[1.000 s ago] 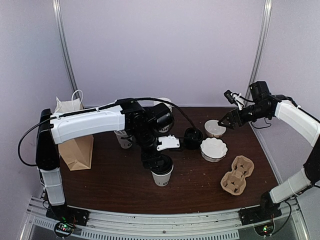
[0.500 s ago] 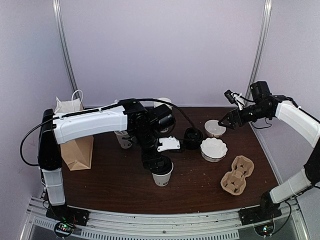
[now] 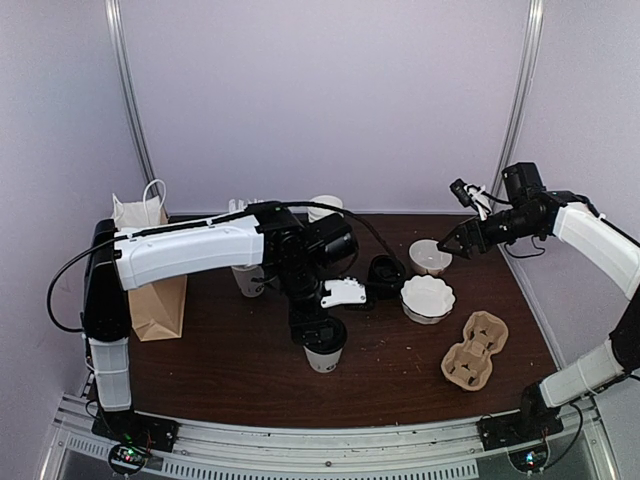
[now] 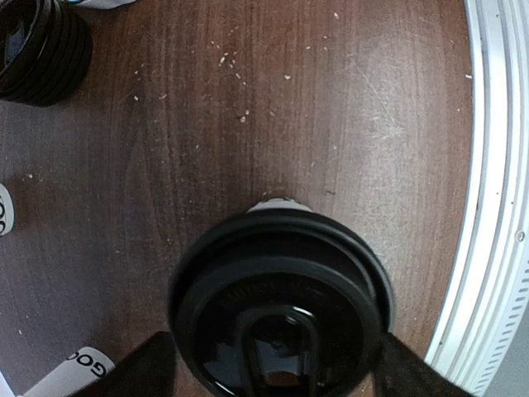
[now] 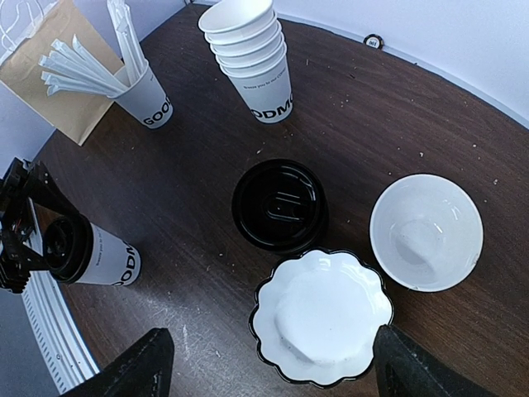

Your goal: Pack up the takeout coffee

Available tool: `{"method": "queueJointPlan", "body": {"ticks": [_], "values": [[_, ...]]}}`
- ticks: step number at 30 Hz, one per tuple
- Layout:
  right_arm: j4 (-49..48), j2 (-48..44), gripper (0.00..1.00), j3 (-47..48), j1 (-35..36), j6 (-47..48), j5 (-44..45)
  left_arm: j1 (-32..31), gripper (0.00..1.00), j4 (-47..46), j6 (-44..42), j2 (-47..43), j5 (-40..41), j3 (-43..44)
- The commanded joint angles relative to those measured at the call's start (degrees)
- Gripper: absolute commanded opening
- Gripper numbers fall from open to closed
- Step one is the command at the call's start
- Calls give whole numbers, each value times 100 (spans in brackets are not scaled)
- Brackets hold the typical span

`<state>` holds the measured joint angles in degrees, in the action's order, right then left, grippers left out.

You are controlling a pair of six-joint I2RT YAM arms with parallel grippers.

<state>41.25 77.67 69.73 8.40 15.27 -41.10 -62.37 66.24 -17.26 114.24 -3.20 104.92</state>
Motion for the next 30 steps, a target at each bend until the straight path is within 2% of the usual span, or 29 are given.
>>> {"method": "queueJointPlan", "body": {"ticks": [1,15,18,21,24,26,30], "values": [[-94,-164,87,-89,39,78,-38,-36,97,109,3,53,38,144],[-89,-146,88,-91,39,77,-137,-47,98,109,1,-542,112,282],[-170,-212,87,-153,43,39,-156,-40,98,6,132,-818,530,238],[-283,-311,85,-224,104,-8,-198,30,97,-812,437,-1371,1099,-223],[-174,-225,80,-154,445,98,-390,411,98,-1676,997,-1823,806,-754],[61,-169,76,-43,889,492,-369,762,95,-2090,1579,-1919,387,-1029],[548,-34,71,263,2007,1311,-89,1287,88,-3167,2375,-2015,-925,-1817]]}}
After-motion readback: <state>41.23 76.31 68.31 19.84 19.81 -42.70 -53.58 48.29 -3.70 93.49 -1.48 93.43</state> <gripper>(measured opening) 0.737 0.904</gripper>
